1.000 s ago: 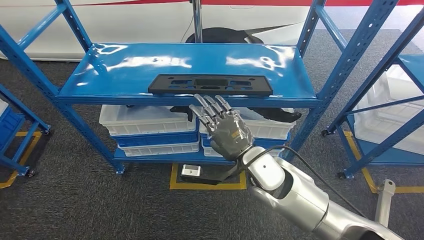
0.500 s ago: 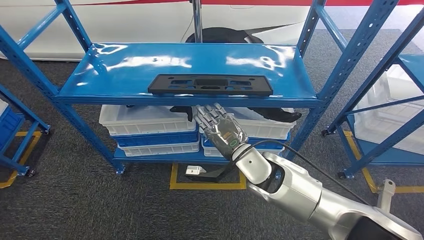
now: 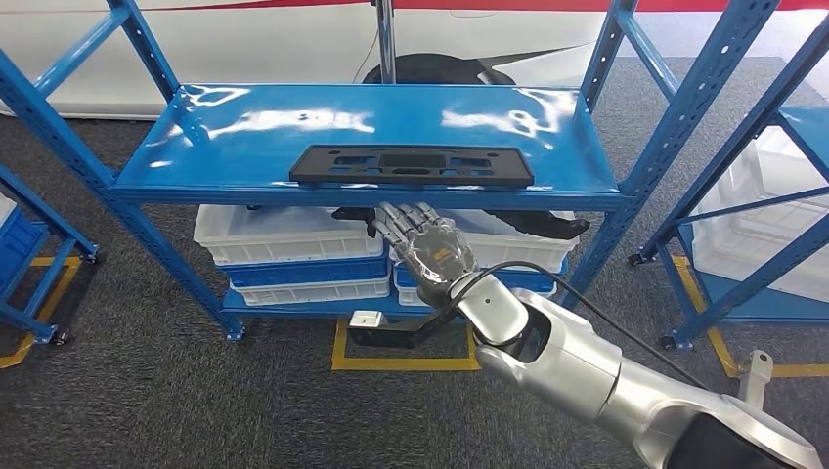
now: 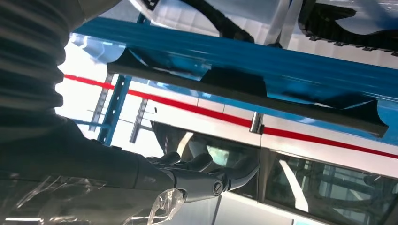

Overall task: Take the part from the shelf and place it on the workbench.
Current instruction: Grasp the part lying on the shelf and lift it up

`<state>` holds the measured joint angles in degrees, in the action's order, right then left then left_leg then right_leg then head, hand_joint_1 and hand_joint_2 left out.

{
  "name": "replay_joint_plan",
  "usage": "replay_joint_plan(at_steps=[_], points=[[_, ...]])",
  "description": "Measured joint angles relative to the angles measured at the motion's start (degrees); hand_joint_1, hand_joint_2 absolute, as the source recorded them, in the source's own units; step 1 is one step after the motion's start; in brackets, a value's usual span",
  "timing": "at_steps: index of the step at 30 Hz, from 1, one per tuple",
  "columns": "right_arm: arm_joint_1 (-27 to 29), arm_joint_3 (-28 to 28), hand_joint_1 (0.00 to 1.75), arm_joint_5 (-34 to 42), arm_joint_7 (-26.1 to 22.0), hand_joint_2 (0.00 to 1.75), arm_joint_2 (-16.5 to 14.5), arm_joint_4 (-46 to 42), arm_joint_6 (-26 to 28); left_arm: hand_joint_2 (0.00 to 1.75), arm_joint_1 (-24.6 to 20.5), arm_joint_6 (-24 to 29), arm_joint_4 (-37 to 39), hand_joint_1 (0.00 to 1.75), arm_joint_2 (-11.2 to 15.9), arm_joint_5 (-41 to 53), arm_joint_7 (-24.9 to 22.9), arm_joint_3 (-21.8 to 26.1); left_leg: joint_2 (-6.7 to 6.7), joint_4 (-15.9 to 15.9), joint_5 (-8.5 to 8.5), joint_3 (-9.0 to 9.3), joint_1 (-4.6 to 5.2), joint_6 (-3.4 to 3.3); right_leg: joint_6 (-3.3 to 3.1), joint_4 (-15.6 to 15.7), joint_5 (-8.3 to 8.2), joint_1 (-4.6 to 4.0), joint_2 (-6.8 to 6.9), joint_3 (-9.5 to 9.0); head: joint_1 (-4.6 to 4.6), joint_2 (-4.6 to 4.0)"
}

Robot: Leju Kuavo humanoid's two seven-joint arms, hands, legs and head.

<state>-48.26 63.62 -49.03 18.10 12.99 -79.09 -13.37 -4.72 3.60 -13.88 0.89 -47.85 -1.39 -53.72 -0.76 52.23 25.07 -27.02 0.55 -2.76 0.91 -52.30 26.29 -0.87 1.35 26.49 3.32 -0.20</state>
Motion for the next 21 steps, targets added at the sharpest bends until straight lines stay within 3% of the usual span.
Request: replay_joint_plan(at_steps=[7, 21], points=[[-0.78, -0.28, 0.0, 4.72, 0.34, 1.75, -0.45, 0.11, 0.83, 0.0, 0.0, 0.0, 0.0, 0.0, 0.12, -0.3, -0.01, -0.39, 0.0, 0.0, 0.0, 0.0, 0.0, 0.0, 0.0, 0.0, 0.0, 0.0, 0.0, 0.01, 0.0, 0.0], [-1.23, -0.08, 0.0, 6.12, 0.23, 1.75, -1.69, 0.98, 1.37, 0.0, -0.08, 0.01, 0.14, 0.0, 0.37, 0.44, 0.04, -1.08, 0.0, 0.35, 0.02, -0.28, 0.18, -0.03, 0.15, 0.01, -0.12, 0.04, 0.02, 0.14, 0.0, 0.0]])
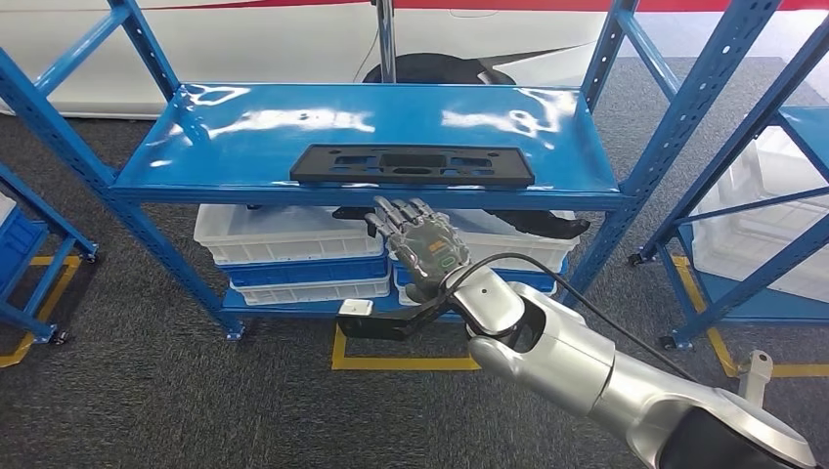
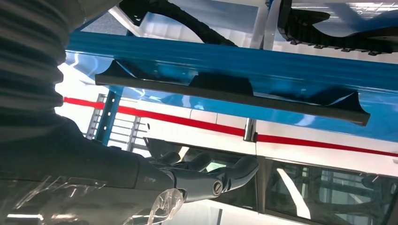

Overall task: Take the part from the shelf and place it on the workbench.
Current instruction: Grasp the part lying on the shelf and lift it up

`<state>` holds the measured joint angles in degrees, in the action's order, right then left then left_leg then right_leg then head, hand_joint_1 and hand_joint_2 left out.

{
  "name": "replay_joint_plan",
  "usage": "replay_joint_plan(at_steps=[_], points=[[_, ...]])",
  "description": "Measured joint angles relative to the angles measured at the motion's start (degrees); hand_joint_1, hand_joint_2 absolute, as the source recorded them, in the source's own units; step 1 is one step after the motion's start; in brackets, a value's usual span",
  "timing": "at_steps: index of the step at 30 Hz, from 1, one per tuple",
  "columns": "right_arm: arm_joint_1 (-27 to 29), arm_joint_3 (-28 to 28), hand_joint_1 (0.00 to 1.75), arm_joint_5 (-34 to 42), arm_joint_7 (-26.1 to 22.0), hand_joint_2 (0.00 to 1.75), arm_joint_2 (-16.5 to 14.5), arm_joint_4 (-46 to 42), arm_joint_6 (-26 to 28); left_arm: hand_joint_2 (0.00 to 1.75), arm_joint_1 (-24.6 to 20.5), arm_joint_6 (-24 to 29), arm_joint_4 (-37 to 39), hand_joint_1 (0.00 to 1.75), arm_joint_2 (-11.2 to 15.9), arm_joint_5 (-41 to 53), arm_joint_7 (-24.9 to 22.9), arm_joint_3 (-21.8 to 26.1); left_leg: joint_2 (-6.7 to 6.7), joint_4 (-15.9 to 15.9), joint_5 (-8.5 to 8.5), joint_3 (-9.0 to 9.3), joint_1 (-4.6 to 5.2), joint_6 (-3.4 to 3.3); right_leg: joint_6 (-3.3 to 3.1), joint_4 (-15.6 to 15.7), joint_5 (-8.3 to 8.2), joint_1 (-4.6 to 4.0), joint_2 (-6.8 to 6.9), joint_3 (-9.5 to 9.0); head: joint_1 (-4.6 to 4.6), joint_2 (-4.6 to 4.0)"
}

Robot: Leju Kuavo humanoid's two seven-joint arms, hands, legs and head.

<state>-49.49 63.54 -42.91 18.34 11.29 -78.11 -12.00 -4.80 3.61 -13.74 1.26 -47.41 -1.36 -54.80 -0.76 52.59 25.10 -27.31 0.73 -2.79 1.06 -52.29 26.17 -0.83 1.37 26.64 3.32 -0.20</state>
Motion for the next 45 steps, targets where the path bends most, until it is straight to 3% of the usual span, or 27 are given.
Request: replay_joint_plan(at_steps=[3, 6, 8, 10, 11, 12, 13, 15, 17, 20, 22, 23, 25, 26, 27, 28, 29, 31, 33, 36, 38, 41, 42, 43, 44, 45], points=[[-0.23, 0.05, 0.0, 0.55, -0.04, 1.75, -0.31, 0.18, -0.02, 0.0, -0.01, 0.04, 0.03, 0.0, 0.01, -0.1, 0.01, -0.1, 0.0, 0.08, 0.01, -0.24, 0.08, -0.06, 0.17, 0.04, -0.11, 0.08, 0.04, 0.16, 0.0, 0.0], [-0.72, 0.02, 0.0, 0.96, -0.03, 1.75, -0.59, 0.32, -0.03, 0.0, -0.03, 0.1, 0.04, 0.0, 0.01, -0.11, 0.03, -0.2, 0.01, -0.56, -0.38, 0.0, -0.4, -0.56, 0.62, -1.02, 0.52, 0.15, -0.23, 0.8, -0.02, 0.0], [-1.06, 0.03, 0.0, 1.04, -0.02, 1.75, -0.64, 0.44, -0.04, 0.0, -0.08, 0.14, 0.05, 0.0, 0.01, -0.13, 0.05, -0.28, 0.03, -0.96, -0.62, 0.33, -0.83, -0.84, 1.12, -6.52, 3.07, 0.37, -0.78, 3.66, -0.09, 0.0], [-1.16, 0.14, 0.0, 1.2, -0.02, 1.75, -0.65, 0.72, -0.07, 0.0, -0.11, 0.16, 0.07, 0.0, 0.01, -0.13, 0.07, -0.37, 0.14, -0.96, -0.57, 0.29, -0.96, -0.86, 1.63, -15.4, 6.06, 0.82, -1.04, 8.74, -0.13, 0.0], [-1.13, 0.22, 0.0, 1.3, -0.02, 1.75, -0.64, 0.89, -0.09, 0.0, -0.11, 0.16, 0.08, 0.0, 0.01, -0.14, 0.07, -0.41, 0.22, -0.95, -0.5, 0.32, -1.06, -0.79, 1.87, -18.45, 6.45, 1.11, -1.06, 10.83, -0.13, 0.0], [-1.11, 0.31, 0.0, 1.4, -0.02, 1.75, -0.64, 1.06, -0.1, 0.0, -0.11, 0.16, 0.1, 0.0, 0.01, -0.14, 0.07, -0.45, 0.32, -0.92, -0.38, 0.42, -1.2, -0.64, 2.1, -19.33, 5.66, 1.41, -1.06, 11.97, -0.13, 0.0], [-1.1, 0.37, 0.0, 1.49, -0.01, 1.75, -0.63, 1.17, -0.1, 0.0, -0.12, 0.17, 0.11, 0.0, 0.01, -0.15, 0.08, -0.5, 0.45, -0.87, -0.19, 0.62, -1.39, -0.38, 2.33, -17.69, 3.67, 1.72, -1.05, 11.87, -0.14, 0.0], [-1.17, 0.46, 0.0, 1.59, 0.0, 1.75, -0.62, 1.33, -0.12, 0.0, -0.18, 0.18, 0.16, 0.0, 0.08, -0.19, 0.14, -0.59, 0.68, -0.64, 0.5, 1.04, -1.76, 0.47, 2.92, -9.93, -1.6, 2.32, -1.04, 9.27, -0.15, 0.0], [-1.35, 0.61, 0.0, 1.8, 0.0, 1.75, -0.66, 1.51, -0.19, 0.0, -0.29, 0.19, 0.27, 0.0, 0.25, -0.21, 0.23, -0.74, 0.82, -0.08, 1.19, 0.75, -1.7, 1.42, 2.96, -4.04, -3.93, 2.54, -1.19, 7.2, -0.2, 0.01], [-1.33, 0.75, 0.0, 2.02, 0.01, 1.75, -0.73, 1.79, -0.24, 0.0, -0.28, 0.24, 0.35, 0.0, 0.4, -0.25, 0.31, -0.92, 0.79, 0.28, 1.53, -0.01, -1.67, 2.2, 1.55, -3.18, -3.14, 2.26, -1.45, 7.5, -0.08, 0.02], [-1.48, 0.76, 0.0, 2.02, 0.01, 1.75, -0.77, 1.85, -0.23, 0.0, -0.35, 0.28, 0.36, 0.0, 0.44, -0.26, 0.35, -0.98, 0.75, 2.27, 2.67, -0.88, -1.88, 2.56, 0.76, -3.2, -2.89, 2.23, -1.56, 7.49, 0.05, 0.01], [-1.6, 0.76, 0.0, 2.02, 0.01, 1.75, -0.83, 1.85, -0.22, 0.0, -0.45, 0.28, 0.36, 0.0, 0.45, -0.26, 0.37, -1.02, 0.76, 5.08, 3.96, -2.3, -1.93, 2.71, 0.44, -3.17, -2.8, 2.19, -1.59, 7.36, 0.14, 0.02], [-1.65, 0.78, 0.0, 2.02, 0.0, 1.75, -0.93, 1.86, -0.22, 0.0, -0.6, 0.3, 0.37, 0.0, 0.46, -0.27, 0.39, -1.08, 0.79, 13.7, 7.12, -7.16, -1.82, 2.75, -0.04, -3.17, -2.53, 1.88, -1.66, 7.14, 0.25, 0.02], [-1.59, 0.81, 0.0, 2.03, 0.0, 1.75, -0.95, 1.87, -0.22, 0.0, -0.63, 0.32, 0.37, 0.0, 0.49, -0.27, 0.39, -1.09, 0.79, 17.67, 8.09, -9.72, -1.71, 2.68, -0.26, -3.18, -2.37, 1.65, -1.7, 6.97, 0.28, 0.01], [-1.51, 0.84, 0.0, 2.03, 0.0, 1.75, -0.95, 1.9, -0.22, 0.0, -0.66, 0.33, 0.38, 0.0, 0.51, -0.28, 0.4, -1.09, 0.8, 19.93, 7.99, -11.57, -1.56, 2.5, -0.47, -3.18, -2.18, 1.43, -1.76, 6.72, 0.28, 0.01], [-1.47, 0.87, 0.0, 2.03, 0.0, 1.75, -0.96, 1.93, -0.22, 0.0, -0.68, 0.34, 0.38, 0.0, 0.52, -0.28, 0.4, -1.09, 0.8, 19.75, 6.64, -12.3, -1.36, 2.2, -0.65, -3.18, -1.96, 1.19, -1.85, 6.36, 0.28, 0.01], [-1.49, 0.89, 0.0, 2.03, 0.0, 1.75, -0.97, 1.95, -0.22, 0.0, -0.7, 0.34, 0.38, 0.0, 0.54, -0.28, 0.41, -1.09, 0.82, 17.18, 4.18, -11.85, -1.13, 1.75, -0.79, -3.18, -1.69, 0.98, -1.93, 5.89, 0.28, 0.0], [-1.64, 0.9, 0.0, 2.01, -0.01, 1.75, -1.02, 1.97, -0.22, 0.0, -0.71, 0.33, 0.43, 0.0, 0.62, -0.27, 0.41, -1.11, 0.88, 8.67, -1.4, -9.01, -0.54, 0.47, -0.89, -3.12, -1.14, 0.61, -2.12, 4.96, 0.27, 0.0], [-1.87, 0.93, 0.0, 2.0, -0.02, 1.75, -1.07, 2.01, -0.21, 0.0, -0.67, 0.31, 0.52, 0.0, 0.73, -0.27, 0.4, -1.17, 0.89, 3.18, -3.71, -7.11, -0.1, -0.35, -0.69, -3.07, -0.76, 0.43, -2.34, 4.69, 0.26, 0.0], [-2.05, 0.95, 0.0, 1.98, -0.05, 1.75, -1.11, 2.01, -0.2, 0.0, -0.56, 0.28, 0.56, 0.0, 0.74, -0.28, 0.4, -1.26, 0.9, 1.9, -3.56, -6.62, -0.08, -0.51, 0.02, -3.0, -0.41, 0.53, -2.39, 4.74, 0.26, 0.01], [-2.22, 0.92, 0.0, 1.97, -0.05, 1.75, -1.1, 1.96, -0.21, 0.0, -0.55, 0.27, 0.56, 0.0, 0.72, -0.32, 0.41, -1.33, 0.92, 1.23, -3.65, -5.82, -0.51, -0.72, 0.63, -5.18, 0.93, 0.47, -2.21, 5.49, 0.2, 0.01], [-2.18, 1.12, 0.0, 1.97, -0.02, 1.75, -1.07, 1.93, -0.34, 0.0, -0.55, 0.25, 0.56, 0.0, 0.69, -0.46, 0.42, -1.39, 0.91, 0.97, -3.39, -5.03, -0.78, -1.05, 1.49, -16.36, 5.47, 0.78, -2.04, 11.34, 0.12, 0.01], [-2.07, 1.27, 0.0, 1.97, -0.01, 1.75, -1.04, 1.93, -0.4, 0.0, -0.53, 0.25, 0.56, 0.0, 0.69, -0.49, 0.42, -1.4, 0.93, 0.99, -3.24, -4.89, -0.81, -1.03, 1.74, -19.38, 6.07, 0.99, -2.0, 13.36, 0.11, 0.01], [-1.98, 1.4, 0.0, 1.97, -0.01, 1.75, -1.01, 1.93, -0.46, 0.0, -0.51, 0.24, 0.56, 0.0, 0.69, -0.49, 0.42, -1.41, 0.97, 1.02, -3.06, -4.74, -0.87, -0.95, 1.94, -20.36, 5.55, 1.19, -1.96, 14.44, 0.11, 0.0], [-1.95, 1.49, 0.0, 1.97, 0.0, 1.75, -0.98, 1.94, -0.48, 0.0, -0.49, 0.24, 0.56, 0.0, 0.69, -0.51, 0.42, -1.42, 1.02, 1.08, -2.83, -4.52, -0.95, -0.78, 2.13, -19.14, 3.97, 1.39, -1.9, 14.41, 0.11, 0.0], [-1.99, 1.52, 0.0, 1.98, -0.01, 1.75, -0.97, 1.94, -0.5, 0.0, -0.5, 0.24, 0.56, 0.0, 0.69, -0.55, 0.42, -1.42, 1.07, 1.21, -2.53, -4.26, -1.05, -0.55, 2.29, -15.85, 1.63, 1.57, -1.82, 13.26, 0.11, 0.0]])
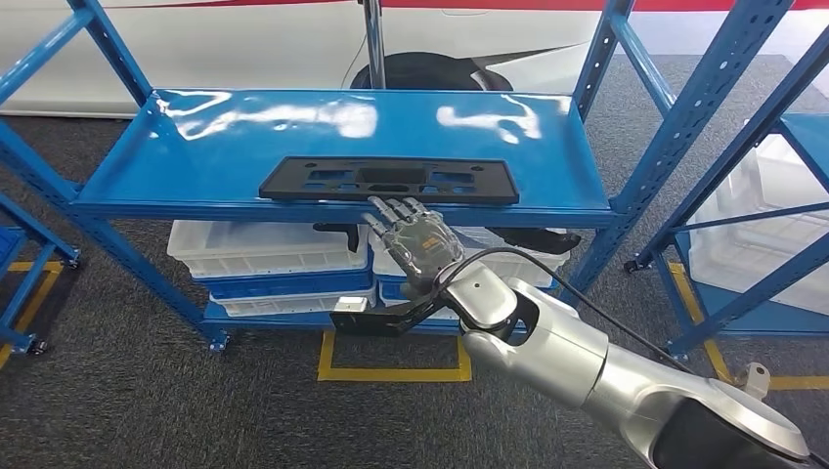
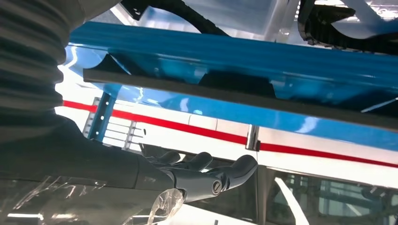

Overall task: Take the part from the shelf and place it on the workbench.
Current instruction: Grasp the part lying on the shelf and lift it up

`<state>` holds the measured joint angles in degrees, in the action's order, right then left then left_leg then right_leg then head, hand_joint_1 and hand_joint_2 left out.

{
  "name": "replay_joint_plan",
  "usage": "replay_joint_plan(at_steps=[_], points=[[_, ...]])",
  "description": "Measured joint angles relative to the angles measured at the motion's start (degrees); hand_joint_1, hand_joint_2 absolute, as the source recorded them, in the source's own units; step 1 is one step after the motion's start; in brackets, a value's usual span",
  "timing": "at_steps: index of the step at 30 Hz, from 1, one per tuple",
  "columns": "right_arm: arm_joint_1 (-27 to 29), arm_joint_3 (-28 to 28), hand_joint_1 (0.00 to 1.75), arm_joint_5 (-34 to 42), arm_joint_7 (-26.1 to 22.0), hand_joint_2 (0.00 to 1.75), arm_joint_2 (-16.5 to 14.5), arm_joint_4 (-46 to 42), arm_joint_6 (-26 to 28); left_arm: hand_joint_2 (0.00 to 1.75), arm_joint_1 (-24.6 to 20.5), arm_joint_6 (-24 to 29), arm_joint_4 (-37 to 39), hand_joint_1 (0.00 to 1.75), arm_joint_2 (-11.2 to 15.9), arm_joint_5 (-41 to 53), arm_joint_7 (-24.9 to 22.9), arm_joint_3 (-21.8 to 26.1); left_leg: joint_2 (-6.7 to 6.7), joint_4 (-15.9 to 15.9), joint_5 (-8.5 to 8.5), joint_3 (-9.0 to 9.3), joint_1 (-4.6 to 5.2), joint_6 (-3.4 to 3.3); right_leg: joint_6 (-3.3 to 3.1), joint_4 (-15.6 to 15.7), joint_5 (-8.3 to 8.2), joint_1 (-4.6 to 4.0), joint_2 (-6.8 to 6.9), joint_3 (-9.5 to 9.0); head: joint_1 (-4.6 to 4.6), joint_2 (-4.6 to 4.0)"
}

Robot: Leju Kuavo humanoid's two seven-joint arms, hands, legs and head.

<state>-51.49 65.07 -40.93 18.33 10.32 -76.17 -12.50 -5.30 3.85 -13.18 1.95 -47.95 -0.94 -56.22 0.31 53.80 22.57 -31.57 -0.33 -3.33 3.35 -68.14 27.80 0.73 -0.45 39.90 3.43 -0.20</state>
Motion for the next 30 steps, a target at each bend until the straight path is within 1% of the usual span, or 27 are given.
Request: replay_joint_plan(at_steps=[1, 2, 3, 4, 7, 8, 9, 10, 11, 12, 13, 14, 15, 16, 17, 18, 19, 21, 22, 23, 24, 25, 26, 27, 28, 29, 30], points=[[-0.1, 0.04, 0.0, 0.01, 0.0, 1.75, 0.0, 0.0, -0.01, 0.0, -0.01, 0.0, 0.01, 0.0, 0.01, -0.06, 0.0, -0.01, 0.03, 0.23, 0.38, 0.19, -0.07, 0.32, 0.15, 4.13, -2.4, 0.19, 0.11, -1.65, -0.01, 0.0], [-0.27, 0.12, 0.0, 0.02, -0.01, 1.75, -0.02, 0.0, -0.02, 0.0, -0.05, 0.0, 0.02, 0.0, 0.01, -0.14, 0.0, -0.01, 0.06, 0.65, 0.85, 0.22, -0.03, 0.72, 0.16, 7.85, -3.99, 0.3, 0.13, -3.2, -0.02, 0.0], [-0.4, 0.23, 0.0, 0.03, -0.01, 1.75, -0.05, 0.0, -0.04, 0.0, -0.1, 0.0, 0.04, 0.0, 0.02, -0.23, 0.0, -0.03, 0.07, 1.02, 1.25, 0.15, 0.03, 1.09, -0.02, 10.33, -4.87, 0.36, 0.09, -4.22, -0.01, 0.01], [-0.49, 0.37, 0.0, 0.03, -0.01, 1.75, -0.09, 0.01, -0.06, 0.0, -0.13, 0.0, 0.07, 0.0, 0.02, -0.3, 0.01, -0.05, 0.07, 1.27, 1.55, 0.05, 0.12, 1.43, -0.35, 11.5, -4.98, 0.3, 0.01, -4.66, 0.01, 0.01], [-0.53, 0.65, 0.0, 0.04, -0.03, 1.75, -0.2, 0.01, -0.11, 0.0, -0.18, 0.01, 0.11, 0.0, 0.04, -0.38, 0.06, -0.11, 0.03, 1.7, 2.14, -0.11, -0.1, 2.17, -1.64, 11.72, -4.61, 0.05, -0.16, -4.73, 0.05, 0.0], [-0.56, 0.68, 0.0, 0.04, -0.05, 1.75, -0.27, 0.01, -0.12, 0.0, -0.2, 0.01, 0.11, 0.0, 0.05, -0.39, 0.1, -0.13, 0.01, 2.84, 2.83, -0.58, -0.25, 2.43, -2.0, 11.77, -4.58, 0.08, -0.16, -4.82, 0.07, 0.0], [-0.59, 0.7, 0.0, 0.03, -0.07, 1.75, -0.37, 0.0, -0.14, 0.0, -0.22, 0.01, 0.11, 0.0, 0.07, -0.39, 0.15, -0.14, 0.0, 5.16, 4.02, -1.65, -0.35, 2.69, -2.29, 11.82, -4.52, 0.15, -0.15, -4.93, 0.08, 0.0], [-0.61, 0.75, 0.0, 0.03, -0.1, 1.75, -0.48, 0.0, -0.2, 0.0, -0.23, 0.01, 0.11, 0.0, 0.07, -0.4, 0.2, -0.16, -0.01, 8.65, 5.62, -3.39, -0.41, 2.92, -2.51, 11.82, -4.41, 0.13, -0.16, -5.03, 0.1, 0.0], [-0.59, 0.84, 0.0, 0.03, -0.13, 1.75, -0.55, 0.0, -0.27, 0.0, -0.24, 0.02, 0.11, 0.0, 0.07, -0.42, 0.22, -0.17, -0.01, 12.82, 7.26, -5.58, -0.42, 3.07, -2.68, 11.81, -4.3, 0.1, -0.18, -5.09, 0.12, 0.0], [-0.53, 0.95, 0.0, 0.03, -0.17, 1.75, -0.6, 0.0, -0.36, 0.0, -0.27, 0.04, 0.11, 0.0, 0.07, -0.43, 0.24, -0.17, -0.01, 16.62, 8.41, -7.78, -0.42, 3.16, -2.82, 11.8, -4.18, 0.04, -0.19, -5.16, 0.13, 0.0], [-0.45, 1.08, 0.0, 0.04, -0.21, 1.75, -0.64, 0.0, -0.45, 0.0, -0.29, 0.06, 0.11, 0.0, 0.07, -0.44, 0.24, -0.17, -0.01, 18.93, 8.67, -9.34, -0.41, 3.19, -2.93, 11.79, -4.04, -0.01, -0.2, -5.29, 0.13, 0.0], [-0.39, 1.2, 0.0, 0.04, -0.25, 1.75, -0.7, 0.0, -0.5, 0.0, -0.31, 0.08, 0.11, 0.0, 0.07, -0.44, 0.24, -0.17, -0.01, 19.16, 7.89, -9.93, -0.41, 3.14, -2.99, 11.78, -3.87, -0.06, -0.23, -5.49, 0.13, 0.0], [-0.39, 1.28, 0.0, 0.04, -0.27, 1.75, -0.81, -0.01, -0.54, 0.0, -0.32, 0.09, 0.11, 0.0, 0.07, -0.45, 0.24, -0.17, -0.01, 16.83, 6.0, -9.25, -0.38, 2.96, -3.0, 11.79, -3.66, -0.11, -0.28, -5.8, 0.13, 0.0], [-0.45, 1.34, 0.0, 0.04, -0.31, 1.75, -0.96, -0.03, -0.57, 0.0, -0.33, 0.09, 0.11, 0.0, 0.07, -0.48, 0.24, -0.18, -0.01, 12.82, 3.56, -7.68, -0.33, 2.66, -2.94, 11.8, -3.43, -0.15, -0.35, -6.16, 0.13, 0.0], [-0.56, 1.37, 0.0, 0.04, -0.33, 1.75, -1.11, -0.07, -0.61, 0.0, -0.33, 0.09, 0.11, 0.0, 0.08, -0.51, 0.24, -0.19, 0.0, 8.47, 1.48, -5.79, -0.16, 2.22, -2.82, 11.82, -3.2, -0.2, -0.44, -6.51, 0.13, 0.0], [-0.7, 1.41, 0.0, 0.05, -0.36, 1.75, -1.24, -0.11, -0.66, 0.0, -0.33, 0.09, 0.13, 0.0, 0.08, -0.55, 0.24, -0.21, 0.0, 4.76, 0.04, -4.17, 0.02, 1.82, -2.64, 11.82, -2.97, -0.29, -0.53, -6.75, 0.13, 0.0], [-0.8, 1.48, 0.0, 0.06, -0.39, 1.75, -1.33, -0.14, -0.75, 0.0, -0.32, 0.09, 0.14, 0.0, 0.09, -0.58, 0.24, -0.24, 0.0, 2.69, -0.52, -3.21, 0.22, 1.53, -2.42, 11.83, -2.81, -0.32, -0.56, -6.85, 0.12, 0.0], [-0.93, 1.61, 0.0, 0.09, -0.42, 1.75, -1.44, -0.17, -0.9, 0.0, -0.23, 0.09, 0.15, 0.0, 0.09, -0.61, 0.24, -0.3, 0.03, 1.67, -0.35, -2.72, 0.5, 1.22, -1.84, 11.96, -2.64, -0.29, -0.56, -6.89, 0.1, 0.01], [-0.93, 1.63, 0.0, 0.1, -0.43, 1.75, -1.48, -0.21, -0.94, 0.0, -0.18, 0.09, 0.15, 0.0, 0.08, -0.61, 0.24, -0.32, 0.03, 1.47, -0.4, -2.52, 0.39, 1.05, -1.51, 12.01, -2.52, -0.24, -0.48, -6.98, 0.09, 0.01], [-0.97, 1.64, 0.0, 0.1, -0.43, 1.75, -1.51, -0.26, -0.95, 0.0, -0.14, 0.09, 0.16, 0.0, 0.08, -0.61, 0.24, -0.34, 0.06, 1.17, -0.44, -2.22, 0.26, 0.86, -1.19, 11.66, -2.22, -0.23, -0.37, -6.98, 0.09, 0.01], [-1.07, 1.66, 0.0, 0.09, -0.44, 1.75, -1.54, -0.34, -0.98, 0.0, -0.13, 0.09, 0.16, 0.0, 0.07, -0.61, 0.24, -0.37, 0.05, 0.85, -0.46, -1.84, 0.1, 0.63, -0.93, 10.31, -1.47, -0.24, -0.27, -6.48, 0.07, 0.01], [-1.12, 1.7, 0.0, 0.09, -0.47, 1.75, -1.56, -0.42, -1.02, 0.0, -0.14, 0.08, 0.16, 0.0, 0.05, -0.62, 0.24, -0.39, 0.03, 0.62, -0.42, -1.45, -0.06, 0.39, -0.73, 7.7, -0.21, -0.25, -0.17, -5.28, 0.04, 0.01], [-1.11, 1.79, 0.0, 0.08, -0.51, 1.75, -1.57, -0.48, -1.07, 0.0, -0.15, 0.08, 0.16, 0.0, 0.04, -0.63, 0.24, -0.42, 0.02, 0.57, -0.26, -1.19, -0.04, 0.19, -0.57, 3.93, 1.34, -0.24, -0.11, -3.37, 0.02, 0.0], [-1.0, 1.92, 0.0, 0.08, -0.56, 1.75, -1.57, -0.51, -1.13, 0.0, -0.13, 0.08, 0.16, 0.0, 0.03, -0.64, 0.24, -0.45, -0.01, 0.58, -0.09, -1.01, -0.05, 0.0, -0.45, -0.22, 2.81, -0.2, -0.1, -1.03, -0.01, 0.0], [-0.81, 2.09, 0.0, 0.09, -0.62, 1.75, -1.57, -0.52, -1.18, 0.0, -0.1, 0.08, 0.17, 0.0, 0.02, -0.68, 0.24, -0.46, 0.0, 0.59, 0.07, -0.83, -0.05, -0.07, -0.32, -3.42, 3.56, -0.15, -0.09, 0.97, -0.02, 0.0], [-0.64, 2.26, 0.0, 0.09, -0.69, 1.75, -1.57, -0.52, -1.24, 0.0, -0.07, 0.08, 0.17, 0.0, 0.02, -0.7, 0.24, -0.48, 0.04, 0.61, 0.26, -0.64, -0.06, -0.07, -0.24, -4.71, 3.25, -0.09, -0.07, 2.11, -0.04, 0.0], [-0.53, 2.4, 0.0, 0.09, -0.77, 1.75, -1.58, -0.53, -1.3, 0.0, -0.04, 0.09, 0.17, 0.0, 0.02, -0.73, 0.24, -0.49, 0.11, 0.63, 0.47, -0.39, -0.08, 0.02, -0.2, -3.61, 1.85, -0.01, -0.02, 2.04, -0.05, 0.0]])
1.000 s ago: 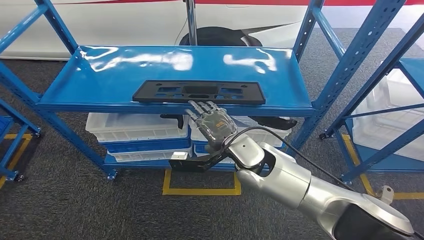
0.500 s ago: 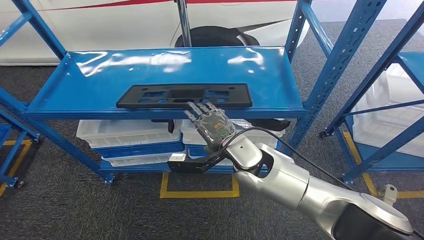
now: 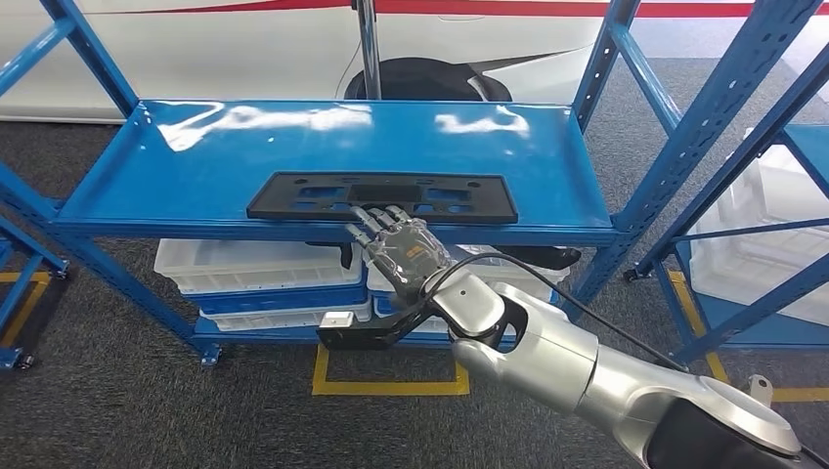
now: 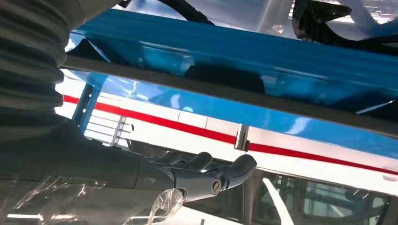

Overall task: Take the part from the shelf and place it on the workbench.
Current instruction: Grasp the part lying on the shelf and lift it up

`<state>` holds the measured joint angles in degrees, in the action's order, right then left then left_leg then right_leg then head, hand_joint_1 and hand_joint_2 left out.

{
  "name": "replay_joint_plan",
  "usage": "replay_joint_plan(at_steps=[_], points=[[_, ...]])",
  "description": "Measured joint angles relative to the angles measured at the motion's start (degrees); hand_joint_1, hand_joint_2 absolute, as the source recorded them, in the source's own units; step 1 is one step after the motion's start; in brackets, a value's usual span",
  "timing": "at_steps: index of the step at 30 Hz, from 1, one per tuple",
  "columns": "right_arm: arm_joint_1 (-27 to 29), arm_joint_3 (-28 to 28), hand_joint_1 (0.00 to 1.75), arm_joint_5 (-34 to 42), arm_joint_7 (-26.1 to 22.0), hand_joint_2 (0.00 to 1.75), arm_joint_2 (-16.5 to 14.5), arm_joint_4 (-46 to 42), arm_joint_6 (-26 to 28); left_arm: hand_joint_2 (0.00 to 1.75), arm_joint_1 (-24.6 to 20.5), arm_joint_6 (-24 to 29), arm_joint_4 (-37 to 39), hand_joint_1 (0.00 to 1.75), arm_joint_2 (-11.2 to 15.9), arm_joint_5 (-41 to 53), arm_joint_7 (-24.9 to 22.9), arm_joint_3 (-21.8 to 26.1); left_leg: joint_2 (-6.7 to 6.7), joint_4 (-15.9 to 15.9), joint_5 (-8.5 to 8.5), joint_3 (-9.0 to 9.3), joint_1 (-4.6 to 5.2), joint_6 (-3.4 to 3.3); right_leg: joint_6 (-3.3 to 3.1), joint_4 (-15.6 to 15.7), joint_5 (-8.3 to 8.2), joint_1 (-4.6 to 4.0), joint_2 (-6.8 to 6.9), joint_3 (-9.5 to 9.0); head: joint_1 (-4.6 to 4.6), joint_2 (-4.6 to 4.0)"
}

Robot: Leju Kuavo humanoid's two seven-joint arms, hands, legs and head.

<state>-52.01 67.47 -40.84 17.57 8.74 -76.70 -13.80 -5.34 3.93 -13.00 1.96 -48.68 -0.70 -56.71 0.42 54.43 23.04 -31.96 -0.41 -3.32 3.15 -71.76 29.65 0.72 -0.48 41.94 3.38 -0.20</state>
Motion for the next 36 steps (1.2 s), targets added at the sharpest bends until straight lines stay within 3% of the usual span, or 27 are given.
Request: replay_joint_plan(at_steps=[2, 4, 5, 9, 11, 13, 14, 15, 16, 18, 20, 23, 25, 26, 28, 29, 30, 31, 32, 34, 36], points=[[0.02, 0.17, 0.0, -0.01, -0.19, 1.75, -0.1, -0.03, -0.06, 0.0, 0.01, 0.0, 0.0, 0.0, -0.01, -0.02, 0.0, -0.02, 0.13, 0.06, 0.57, 0.68, -0.04, 0.4, -0.03, 7.65, -4.51, 0.13, 0.16, -3.17, -0.02, 0.0], [-0.04, 0.28, 0.0, -0.01, -0.3, 1.75, -0.29, -0.08, -0.11, 0.0, -0.01, 0.0, 0.0, 0.0, -0.02, -0.02, 0.01, -0.04, 0.17, 0.26, 1.19, 1.01, 0.18, 0.97, -0.35, 14.24, -7.01, 0.12, 0.22, -6.22, -0.02, 0.0], [-0.04, 0.34, 0.0, -0.01, -0.32, 1.75, -0.38, -0.1, -0.14, 0.0, -0.01, 0.0, 0.0, 0.0, -0.02, -0.02, 0.01, -0.05, 0.17, 0.31, 1.4, 1.02, 0.3, 1.22, -0.65, 15.54, -7.17, 0.03, 0.19, -6.77, -0.01, 0.0], [-0.13, 0.4, 0.0, -0.01, -0.39, 1.75, -0.67, -0.16, -0.15, 0.0, -0.1, 0.0, 0.0, 0.0, 0.02, -0.01, 0.09, -0.1, 0.08, 1.69, 2.66, 0.51, 0.03, 2.22, -2.11, 15.84, -6.75, -0.11, 0.04, -6.98, 0.01, 0.01], [-0.27, 0.47, 0.0, 0.0, -0.52, 1.75, -0.96, -0.16, -0.13, 0.0, -0.15, 0.01, 0.0, 0.0, 0.03, -0.01, 0.18, -0.11, 0.02, 7.48, 5.4, -2.3, -0.15, 2.76, -2.64, 15.91, -6.56, -0.04, 0.07, -7.24, 0.08, 0.0], [-0.26, 0.7, 0.0, 0.02, -0.67, 1.75, -1.19, -0.15, -0.13, 0.0, -0.19, 0.03, 0.0, 0.0, 0.03, -0.02, 0.25, -0.11, 0.0, 15.63, 8.2, -6.82, -0.23, 3.04, -2.85, 15.9, -6.3, -0.2, 0.11, -7.38, 0.12, 0.0], [-0.19, 0.81, 0.0, 0.04, -0.73, 1.75, -1.23, -0.15, -0.13, 0.0, -0.23, 0.04, 0.0, 0.0, 0.03, -0.02, 0.28, -0.11, 0.0, 18.09, 8.49, -8.51, -0.21, 3.04, -2.88, 15.89, -6.15, -0.29, 0.11, -7.53, 0.13, 0.0], [-0.14, 0.88, 0.0, 0.05, -0.78, 1.75, -1.27, -0.15, -0.13, 0.0, -0.27, 0.05, 0.0, 0.0, 0.03, -0.02, 0.31, -0.11, 0.0, 18.31, 7.63, -9.17, -0.18, 2.94, -2.88, 15.89, -5.96, -0.34, 0.08, -7.75, 0.14, 0.0], [-0.12, 0.91, 0.0, 0.07, -0.82, 1.75, -1.29, -0.15, -0.13, 0.0, -0.3, 0.07, 0.0, 0.0, 0.03, -0.02, 0.32, -0.11, 0.0, 16.09, 5.66, -8.63, -0.14, 2.76, -2.84, 15.88, -5.75, -0.36, 0.04, -8.09, 0.14, 0.0], [-0.2, 0.92, 0.0, 0.08, -0.86, 1.75, -1.38, -0.15, -0.13, 0.0, -0.3, 0.07, 0.0, 0.0, 0.03, -0.02, 0.33, -0.12, 0.01, 7.69, 0.85, -5.26, -0.04, 2.27, -2.67, 15.91, -5.22, -0.39, -0.03, -8.91, 0.14, 0.0], [-0.38, 0.93, 0.0, 0.08, -0.88, 1.75, -1.5, -0.15, -0.12, 0.0, -0.27, 0.07, 0.0, 0.0, 0.01, -0.01, 0.33, -0.14, 0.04, 1.83, -1.11, -2.69, 0.25, 1.83, -2.29, 15.93, -4.82, -0.52, -0.18, -9.22, 0.13, 0.0], [-0.5, 0.96, 0.0, 0.08, -0.93, 1.75, -1.63, -0.15, -0.07, 0.0, -0.22, 0.07, 0.0, 0.0, -0.04, -0.02, 0.33, -0.19, 0.08, 0.67, -0.75, -2.11, 0.42, 1.22, -1.47, 16.1, -4.52, -0.53, -0.26, -9.25, 0.09, 0.01], [-0.63, 0.96, 0.0, 0.08, -0.96, 1.75, -1.7, -0.14, -0.02, 0.0, -0.23, 0.05, 0.0, 0.0, -0.08, -0.02, 0.33, -0.22, 0.09, 0.26, -0.67, -1.44, 0.18, 0.61, -0.91, 14.22, -3.32, -0.52, -0.11, -8.78, 0.03, 0.01], [-0.67, 0.96, 0.0, 0.08, -0.96, 1.75, -1.72, -0.14, -0.01, 0.0, -0.24, 0.05, 0.0, 0.0, -0.11, -0.02, 0.33, -0.25, 0.07, 0.1, -0.57, -1.03, 0.06, 0.3, -0.7, 11.41, -1.98, -0.51, -0.04, -7.54, 0.01, 0.01], [-0.56, 1.02, 0.0, 0.08, -0.98, 1.75, -1.71, -0.12, -0.01, 0.0, -0.22, 0.04, 0.0, 0.0, -0.16, -0.02, 0.33, -0.28, 0.03, 0.1, -0.17, -0.57, 0.12, -0.17, -0.49, 3.28, 1.19, -0.46, 0.01, -3.24, -0.04, 0.0], [-0.4, 1.06, 0.0, 0.08, -0.99, 1.75, -1.69, -0.11, -0.01, 0.0, -0.19, 0.04, 0.0, 0.0, -0.19, -0.03, 0.33, -0.3, 0.04, 0.1, 0.01, -0.39, 0.14, -0.27, -0.42, 0.01, 2.01, -0.45, 0.02, -1.17, -0.05, 0.0], [-0.27, 1.11, 0.0, 0.08, -1.0, 1.75, -1.68, -0.1, -0.02, 0.0, -0.17, 0.04, 0.0, 0.0, -0.19, -0.03, 0.33, -0.31, 0.08, 0.12, 0.22, -0.2, 0.15, -0.3, -0.4, -1.32, 1.77, -0.43, 0.03, 0.01, -0.06, 0.0], [-0.2, 1.14, 0.0, 0.08, -1.0, 1.75, -1.66, -0.09, -0.02, 0.0, -0.14, 0.04, 0.0, 0.0, -0.2, -0.04, 0.33, -0.31, 0.15, 0.13, 0.44, 0.07, 0.15, -0.23, -0.43, -0.33, 0.4, -0.42, 0.04, 0.02, -0.07, 0.0], [-0.2, 1.16, 0.0, 0.08, -1.01, 1.75, -1.66, -0.08, -0.02, 0.0, -0.14, 0.04, 0.0, 0.0, -0.2, -0.04, 0.33, -0.32, 0.22, 0.14, 0.72, 0.44, 0.14, -0.12, -0.5, 2.82, -1.83, -0.41, 0.07, -1.13, -0.07, 0.0], [-0.33, 1.2, 0.0, 0.08, -1.02, 1.75, -1.68, -0.08, -0.02, 0.0, -0.15, 0.04, 0.0, 0.0, -0.22, -0.04, 0.33, -0.33, 0.32, 0.26, 1.41, 1.1, 0.28, 0.35, -0.8, 11.36, -6.03, -0.42, 0.15, -4.87, -0.08, 0.0], [-0.42, 1.24, 0.0, 0.1, -1.02, 1.75, -1.73, -0.08, -0.05, 0.0, -0.14, 0.03, 0.0, 0.0, -0.24, -0.13, 0.33, -0.36, 0.34, 0.32, 1.92, 1.28, 0.47, 0.86, -1.26, 15.77, -7.24, -0.55, 0.11, -6.82, -0.06, 0.01]])
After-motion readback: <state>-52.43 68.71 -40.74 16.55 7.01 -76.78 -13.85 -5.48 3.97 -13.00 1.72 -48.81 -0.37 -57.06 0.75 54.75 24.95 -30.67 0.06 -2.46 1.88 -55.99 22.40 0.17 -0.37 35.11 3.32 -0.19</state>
